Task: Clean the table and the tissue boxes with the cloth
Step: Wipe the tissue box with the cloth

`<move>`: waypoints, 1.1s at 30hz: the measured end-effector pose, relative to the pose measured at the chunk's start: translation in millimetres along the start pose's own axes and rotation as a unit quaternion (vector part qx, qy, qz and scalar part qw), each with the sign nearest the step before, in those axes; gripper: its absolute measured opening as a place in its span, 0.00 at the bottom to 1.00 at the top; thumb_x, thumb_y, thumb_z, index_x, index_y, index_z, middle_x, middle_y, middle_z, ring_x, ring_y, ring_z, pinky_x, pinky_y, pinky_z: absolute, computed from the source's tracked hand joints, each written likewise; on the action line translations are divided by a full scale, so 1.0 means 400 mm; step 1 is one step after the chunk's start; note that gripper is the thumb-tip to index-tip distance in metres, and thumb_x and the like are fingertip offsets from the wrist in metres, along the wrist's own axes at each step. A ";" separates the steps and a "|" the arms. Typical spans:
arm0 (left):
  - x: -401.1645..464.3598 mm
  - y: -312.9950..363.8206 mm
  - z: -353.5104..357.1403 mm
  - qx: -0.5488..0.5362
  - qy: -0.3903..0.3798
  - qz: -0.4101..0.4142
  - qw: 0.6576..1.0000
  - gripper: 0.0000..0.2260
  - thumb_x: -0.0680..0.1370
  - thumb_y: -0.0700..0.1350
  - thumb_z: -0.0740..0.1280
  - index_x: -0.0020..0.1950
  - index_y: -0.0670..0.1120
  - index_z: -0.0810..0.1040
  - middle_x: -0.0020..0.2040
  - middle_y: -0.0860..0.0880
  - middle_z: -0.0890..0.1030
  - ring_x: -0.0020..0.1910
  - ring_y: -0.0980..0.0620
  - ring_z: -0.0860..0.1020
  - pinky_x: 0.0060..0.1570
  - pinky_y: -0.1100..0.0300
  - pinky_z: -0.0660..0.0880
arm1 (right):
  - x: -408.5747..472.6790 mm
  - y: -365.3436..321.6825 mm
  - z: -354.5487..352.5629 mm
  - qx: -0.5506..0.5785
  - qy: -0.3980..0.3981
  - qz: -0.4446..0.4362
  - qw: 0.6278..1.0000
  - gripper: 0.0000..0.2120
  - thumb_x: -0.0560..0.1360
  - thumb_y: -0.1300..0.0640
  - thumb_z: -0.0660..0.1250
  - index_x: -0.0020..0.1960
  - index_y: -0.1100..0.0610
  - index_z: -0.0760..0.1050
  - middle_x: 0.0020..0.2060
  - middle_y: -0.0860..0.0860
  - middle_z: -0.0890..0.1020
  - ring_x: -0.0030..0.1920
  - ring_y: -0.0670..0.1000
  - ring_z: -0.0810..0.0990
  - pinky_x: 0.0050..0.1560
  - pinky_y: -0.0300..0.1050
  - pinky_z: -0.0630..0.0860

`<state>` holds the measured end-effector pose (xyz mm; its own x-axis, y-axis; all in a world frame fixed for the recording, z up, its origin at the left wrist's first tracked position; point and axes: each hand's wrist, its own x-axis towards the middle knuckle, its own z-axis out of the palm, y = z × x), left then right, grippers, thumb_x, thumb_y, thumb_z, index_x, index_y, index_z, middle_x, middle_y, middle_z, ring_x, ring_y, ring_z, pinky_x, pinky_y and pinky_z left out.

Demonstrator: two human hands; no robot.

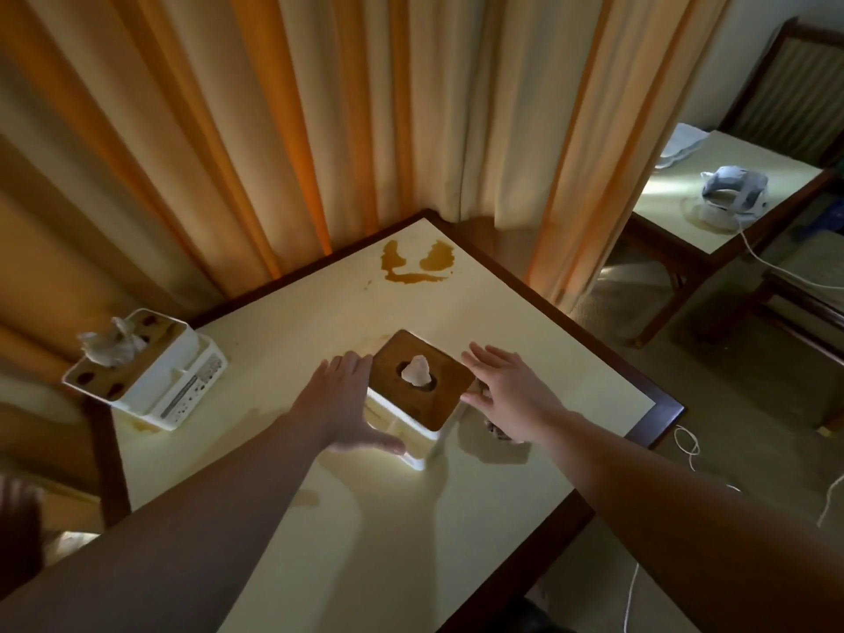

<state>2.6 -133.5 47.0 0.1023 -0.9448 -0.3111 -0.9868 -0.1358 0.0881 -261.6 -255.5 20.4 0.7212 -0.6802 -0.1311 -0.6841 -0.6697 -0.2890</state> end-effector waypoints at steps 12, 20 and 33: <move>-0.041 0.016 0.068 -0.137 -0.012 -0.065 0.988 0.69 0.58 0.77 0.76 0.84 0.50 0.41 0.84 0.50 0.51 0.81 0.46 0.57 0.76 0.49 0.64 | -0.020 -0.098 0.051 0.023 -0.059 0.040 0.997 0.64 0.69 0.21 0.59 0.83 0.59 0.31 0.82 0.55 0.33 0.83 0.57 0.36 0.83 0.57 0.41; -0.050 0.021 0.100 -0.217 0.013 -0.081 0.973 0.65 0.63 0.67 0.81 0.84 0.53 0.38 0.83 0.49 0.58 0.76 0.44 0.67 0.70 0.50 0.71 | -0.050 -0.073 0.047 0.094 -0.039 0.056 0.993 0.64 0.70 0.24 0.67 0.81 0.49 0.26 0.83 0.47 0.35 0.84 0.54 0.47 0.80 0.55 0.60; -0.023 0.060 0.101 -0.250 0.067 -0.072 0.963 0.53 0.76 0.54 0.76 0.84 0.55 0.36 0.80 0.48 0.65 0.74 0.44 0.70 0.70 0.49 0.71 | -0.045 -0.077 0.067 0.152 0.021 0.067 0.986 0.56 0.76 0.43 0.75 0.83 0.44 0.32 0.84 0.48 0.56 0.74 0.51 0.73 0.71 0.50 0.75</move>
<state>-27.0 -115.8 13.8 0.2813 -0.9313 -0.2314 -0.7813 -0.3623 0.5082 -250.7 -214.5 6.4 0.6164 -0.7730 -0.1503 -0.7045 -0.4561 -0.5437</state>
